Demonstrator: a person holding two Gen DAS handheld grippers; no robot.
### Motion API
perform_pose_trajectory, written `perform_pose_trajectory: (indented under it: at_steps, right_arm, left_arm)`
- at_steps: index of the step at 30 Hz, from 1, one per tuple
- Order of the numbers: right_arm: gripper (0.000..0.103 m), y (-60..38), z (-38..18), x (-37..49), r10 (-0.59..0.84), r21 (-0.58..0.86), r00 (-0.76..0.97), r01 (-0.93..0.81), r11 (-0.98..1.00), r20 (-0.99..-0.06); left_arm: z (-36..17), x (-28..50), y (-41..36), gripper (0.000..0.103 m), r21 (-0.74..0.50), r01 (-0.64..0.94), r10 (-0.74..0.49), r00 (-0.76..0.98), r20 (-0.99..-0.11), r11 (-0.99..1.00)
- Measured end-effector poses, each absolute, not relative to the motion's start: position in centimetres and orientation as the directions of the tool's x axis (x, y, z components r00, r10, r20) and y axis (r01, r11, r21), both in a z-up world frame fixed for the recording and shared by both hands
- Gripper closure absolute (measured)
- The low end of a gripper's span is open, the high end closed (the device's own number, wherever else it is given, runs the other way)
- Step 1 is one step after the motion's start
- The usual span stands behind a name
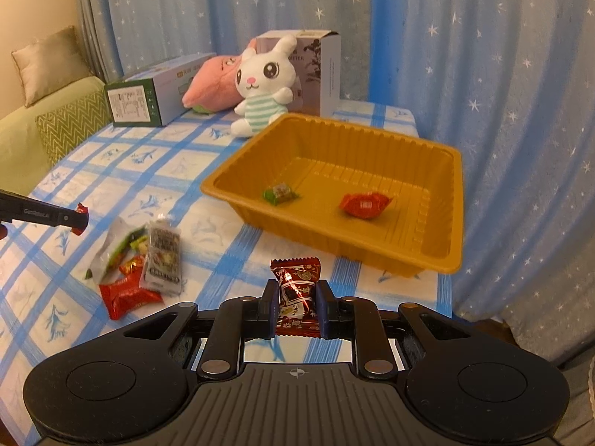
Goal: Organize snacks
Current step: 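Lift the brown packet with the right gripper while the left gripper grasps the small red candy, then carry both candies over the orange tray and open both grippers to release them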
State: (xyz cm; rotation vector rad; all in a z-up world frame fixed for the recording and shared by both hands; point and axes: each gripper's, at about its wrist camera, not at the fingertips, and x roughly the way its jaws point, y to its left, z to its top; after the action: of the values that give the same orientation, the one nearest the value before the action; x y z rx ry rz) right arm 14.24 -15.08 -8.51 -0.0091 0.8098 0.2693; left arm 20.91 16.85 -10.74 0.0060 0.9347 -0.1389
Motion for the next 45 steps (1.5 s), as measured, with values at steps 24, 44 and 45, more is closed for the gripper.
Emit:
perform_pose_trajectory:
  at_steps: [24, 44, 45]
  right_arm:
    - [0.082, -20.4, -6.6, 20.5, 0.247, 0.176, 0.713, -0.173, 0.969, -0.656]
    - [0.082, -25.1, -8.1, 27.5, 0.173, 0.161, 0.714, -0.084, 0.983, -0.679]
    - [0.082, -25.2, -8.2, 27.8, 0.171, 0.162, 0.713, -0.081, 0.983, -0.68]
  left_arm:
    - [-5.7, 26.5, 0.5, 0.09, -0.117, 0.35, -0.322, 0.616, -0.719, 0.93]
    - [-8.9, 34.2, -8.5, 0.09, -0.027, 0.43, -0.294, 0.57, -0.767, 0.903]
    - [-9.1, 34.5, -8.8, 0.09, -0.023, 0.431, -0.291, 0.57, -0.768, 0.902]
